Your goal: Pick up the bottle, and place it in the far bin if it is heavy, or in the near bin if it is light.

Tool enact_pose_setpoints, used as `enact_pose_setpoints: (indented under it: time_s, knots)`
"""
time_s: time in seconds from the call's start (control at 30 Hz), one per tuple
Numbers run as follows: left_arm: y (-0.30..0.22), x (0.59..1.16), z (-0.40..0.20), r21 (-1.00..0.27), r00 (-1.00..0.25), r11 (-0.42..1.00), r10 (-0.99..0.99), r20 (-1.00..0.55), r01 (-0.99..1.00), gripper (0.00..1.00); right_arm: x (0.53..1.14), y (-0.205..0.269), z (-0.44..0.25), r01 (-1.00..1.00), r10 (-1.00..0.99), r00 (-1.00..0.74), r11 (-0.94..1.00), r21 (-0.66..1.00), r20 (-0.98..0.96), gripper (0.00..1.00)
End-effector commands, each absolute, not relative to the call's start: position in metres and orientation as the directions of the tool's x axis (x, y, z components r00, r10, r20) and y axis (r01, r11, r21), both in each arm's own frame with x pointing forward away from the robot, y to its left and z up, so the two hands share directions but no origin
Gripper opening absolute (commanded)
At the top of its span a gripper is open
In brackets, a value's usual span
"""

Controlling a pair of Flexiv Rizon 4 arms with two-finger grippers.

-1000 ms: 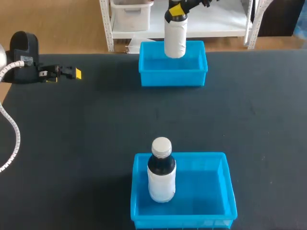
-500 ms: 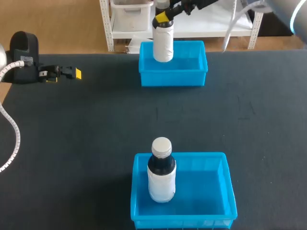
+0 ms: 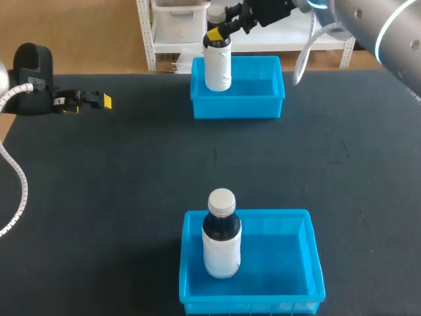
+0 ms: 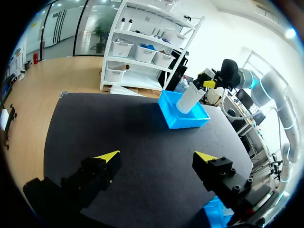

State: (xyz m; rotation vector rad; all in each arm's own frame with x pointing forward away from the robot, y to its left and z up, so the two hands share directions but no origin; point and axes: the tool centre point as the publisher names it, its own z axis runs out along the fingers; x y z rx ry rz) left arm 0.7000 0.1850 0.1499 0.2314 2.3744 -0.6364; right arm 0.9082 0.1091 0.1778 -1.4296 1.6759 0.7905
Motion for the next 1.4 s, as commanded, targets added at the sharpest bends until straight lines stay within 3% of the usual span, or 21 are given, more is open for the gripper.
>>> enact_pose_setpoints:
  time_s: [0.03, 1.4]
  knots:
    - [0.185, 0.700, 0.150, -0.383, -0.767, 0.866, 0.000, -0.642, 0.321, 1.00, 0.932, 0.112, 0.173, -0.997, -0.501, -0.073, 0.053, 0.054, -0.862, 0.00]
    - [0.185, 0.700, 0.150, -0.383, -0.767, 0.866, 0.000, -0.642, 0.321, 1.00, 0.931, 0.116, 0.126, -0.990, -0.476, -0.144, 0.070, 0.126, -0.867, 0.00]
